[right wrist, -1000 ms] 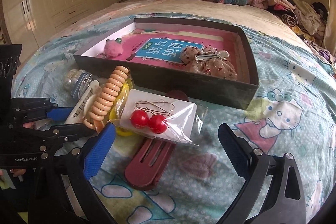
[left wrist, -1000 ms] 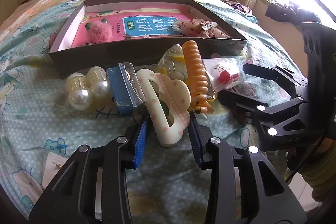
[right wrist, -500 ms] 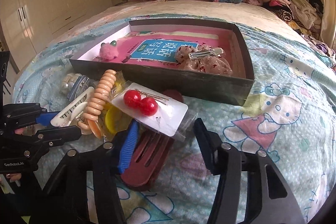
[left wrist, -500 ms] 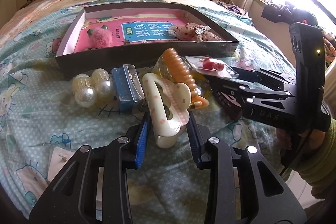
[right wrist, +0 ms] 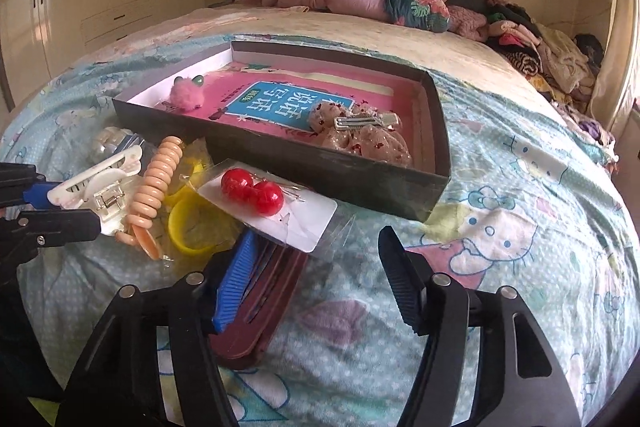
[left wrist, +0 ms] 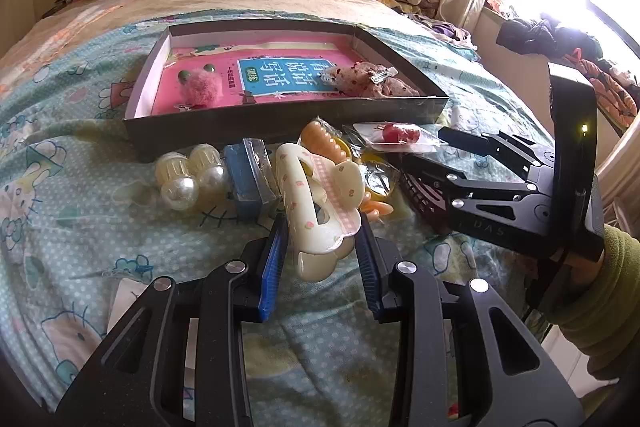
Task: Organize jewelry
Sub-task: 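Grasp the bag of red cherry hair ties with the right tool while the left tool holds the claw clip, then carry the claw clip and cherry bag into the box and open both tools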
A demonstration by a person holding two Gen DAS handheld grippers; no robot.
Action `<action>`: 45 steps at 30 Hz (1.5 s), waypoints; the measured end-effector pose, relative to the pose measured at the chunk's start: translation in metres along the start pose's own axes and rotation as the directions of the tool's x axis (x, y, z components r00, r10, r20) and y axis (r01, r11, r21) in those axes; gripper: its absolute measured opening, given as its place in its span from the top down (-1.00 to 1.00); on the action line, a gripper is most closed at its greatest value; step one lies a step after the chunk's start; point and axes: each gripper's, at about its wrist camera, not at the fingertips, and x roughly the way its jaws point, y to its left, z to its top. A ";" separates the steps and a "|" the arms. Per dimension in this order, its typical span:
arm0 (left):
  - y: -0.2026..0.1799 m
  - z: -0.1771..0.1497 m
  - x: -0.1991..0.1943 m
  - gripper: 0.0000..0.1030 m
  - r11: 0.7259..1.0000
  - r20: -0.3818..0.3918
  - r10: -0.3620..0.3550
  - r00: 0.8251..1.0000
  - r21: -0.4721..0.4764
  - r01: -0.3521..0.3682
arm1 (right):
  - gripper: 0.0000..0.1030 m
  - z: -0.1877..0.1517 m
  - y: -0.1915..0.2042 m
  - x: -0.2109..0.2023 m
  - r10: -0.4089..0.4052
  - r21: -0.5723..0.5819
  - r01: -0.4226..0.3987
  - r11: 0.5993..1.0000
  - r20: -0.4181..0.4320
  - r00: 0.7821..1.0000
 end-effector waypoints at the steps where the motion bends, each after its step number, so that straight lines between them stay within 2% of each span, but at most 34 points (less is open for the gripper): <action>1: 0.000 0.001 -0.001 0.50 1.000 0.002 -0.002 1.000 -0.002 0.002 | -0.21 0.001 0.004 0.000 -0.014 -0.026 0.014 1.000 0.010 1.000; 6: 0.002 0.002 -0.005 0.50 1.000 0.013 -0.004 1.000 -0.008 0.004 | -0.15 0.007 0.022 0.002 -0.044 -0.138 0.050 0.989 0.041 0.998; 7: 0.003 0.002 -0.006 0.50 1.000 0.017 -0.006 1.000 -0.010 0.006 | 0.11 0.008 0.025 0.002 -0.048 -0.156 0.055 0.986 0.048 0.998; 8: 0.003 0.003 -0.007 0.50 1.000 0.021 -0.006 1.000 -0.013 0.006 | 0.23 0.009 0.028 0.002 -0.051 -0.172 0.060 0.983 0.055 0.997; 10: 0.004 0.006 -0.009 0.50 1.000 0.027 -0.007 1.000 -0.016 0.008 | 0.30 0.010 0.030 0.002 -0.050 -0.187 0.061 0.980 0.064 0.997; 13: 0.007 0.008 -0.011 0.50 1.000 0.036 -0.008 0.999 -0.023 0.009 | 0.54 0.010 0.031 -0.004 -0.029 -0.190 0.045 0.981 0.089 0.996; 18: 0.009 0.012 -0.013 0.50 1.000 0.049 -0.008 0.999 -0.025 0.009 | 0.57 0.007 0.023 -0.013 0.017 -0.138 -0.005 0.990 0.088 0.996; 23: 0.009 0.018 -0.017 0.50 1.000 0.064 -0.013 0.998 -0.027 0.015 | 0.57 0.006 0.009 -0.026 0.070 -0.038 -0.066 0.997 0.091 0.993; 27: 0.008 0.026 -0.018 0.50 1.000 0.074 -0.006 0.997 -0.023 0.008 | 0.57 0.004 -0.004 -0.036 0.083 0.029 -0.086 0.996 0.095 0.992; 37: 0.004 0.054 -0.011 0.50 1.000 0.104 0.018 0.994 0.005 -0.018 | 0.57 0.011 -0.028 -0.055 0.049 0.113 -0.064 0.992 0.132 0.990; 45: 0.005 0.072 -0.003 0.50 1.000 0.118 0.026 0.993 0.008 -0.027 | 0.57 0.023 -0.038 -0.051 0.033 0.140 -0.051 0.989 0.130 0.991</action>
